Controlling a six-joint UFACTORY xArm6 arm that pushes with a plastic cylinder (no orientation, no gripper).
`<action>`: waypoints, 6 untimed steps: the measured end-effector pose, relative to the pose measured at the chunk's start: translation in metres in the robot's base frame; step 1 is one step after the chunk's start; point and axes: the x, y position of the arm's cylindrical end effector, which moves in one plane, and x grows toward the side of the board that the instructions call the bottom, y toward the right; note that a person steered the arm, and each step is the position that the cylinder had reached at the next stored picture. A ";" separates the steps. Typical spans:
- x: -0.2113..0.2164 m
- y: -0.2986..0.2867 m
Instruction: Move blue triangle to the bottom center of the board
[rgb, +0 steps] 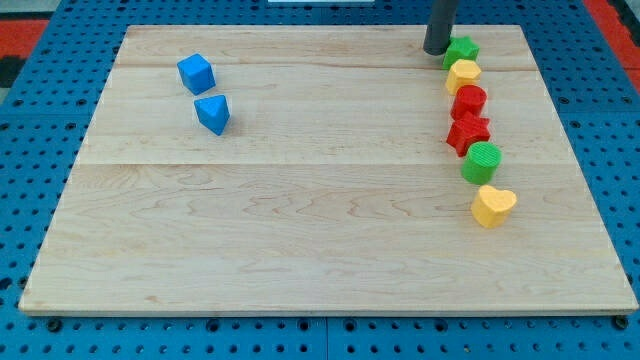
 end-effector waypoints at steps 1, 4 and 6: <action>-0.013 -0.036; -0.009 -0.294; 0.105 -0.312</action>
